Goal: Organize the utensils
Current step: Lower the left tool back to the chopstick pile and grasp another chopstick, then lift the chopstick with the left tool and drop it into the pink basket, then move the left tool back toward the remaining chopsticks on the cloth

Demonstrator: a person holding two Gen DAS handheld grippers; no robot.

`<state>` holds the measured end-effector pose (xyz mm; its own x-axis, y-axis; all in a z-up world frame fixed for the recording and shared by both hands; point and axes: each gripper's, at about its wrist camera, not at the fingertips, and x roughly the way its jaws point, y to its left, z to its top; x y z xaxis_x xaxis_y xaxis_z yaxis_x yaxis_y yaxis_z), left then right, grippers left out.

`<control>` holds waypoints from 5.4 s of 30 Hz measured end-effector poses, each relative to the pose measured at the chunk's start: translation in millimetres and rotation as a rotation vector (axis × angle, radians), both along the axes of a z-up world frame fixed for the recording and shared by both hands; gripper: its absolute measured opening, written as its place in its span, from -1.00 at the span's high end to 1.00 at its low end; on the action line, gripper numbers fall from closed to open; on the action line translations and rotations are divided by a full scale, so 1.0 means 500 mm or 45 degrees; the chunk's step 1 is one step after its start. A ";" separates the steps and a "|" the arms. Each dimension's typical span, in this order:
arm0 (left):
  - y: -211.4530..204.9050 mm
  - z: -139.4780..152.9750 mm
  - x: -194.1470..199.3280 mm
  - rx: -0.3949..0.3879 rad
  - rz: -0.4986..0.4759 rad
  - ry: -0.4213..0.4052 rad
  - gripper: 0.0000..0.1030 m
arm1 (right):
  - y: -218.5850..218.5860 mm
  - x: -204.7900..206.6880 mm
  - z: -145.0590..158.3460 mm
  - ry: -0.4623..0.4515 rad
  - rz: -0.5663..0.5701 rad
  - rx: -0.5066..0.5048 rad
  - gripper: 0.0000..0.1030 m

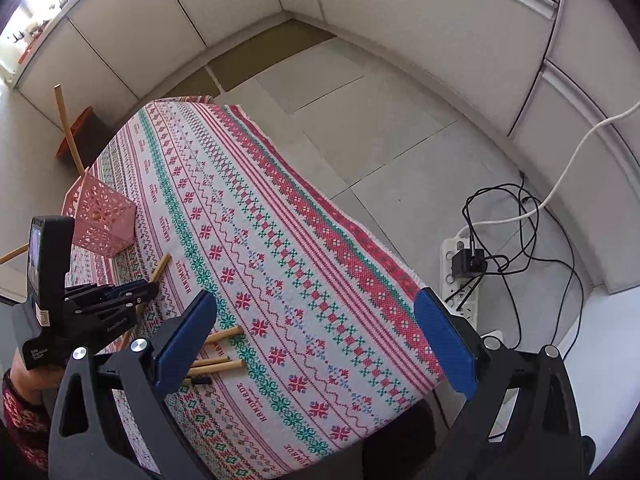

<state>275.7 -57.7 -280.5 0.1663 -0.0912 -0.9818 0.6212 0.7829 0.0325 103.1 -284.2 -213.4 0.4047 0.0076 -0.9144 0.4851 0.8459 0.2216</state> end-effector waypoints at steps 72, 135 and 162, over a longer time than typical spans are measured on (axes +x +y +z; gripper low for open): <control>0.246 0.562 -0.202 -0.715 0.382 -0.785 0.88 | 0.123 0.043 0.436 -0.612 0.065 0.119 0.86; 0.291 0.508 -0.060 -0.563 0.672 -0.894 -0.61 | 0.274 0.208 0.362 -0.677 0.290 -0.353 -0.59; -0.007 0.079 -0.103 -0.012 -0.147 0.016 -0.86 | -0.026 -0.061 0.052 -0.216 0.101 -0.072 -0.87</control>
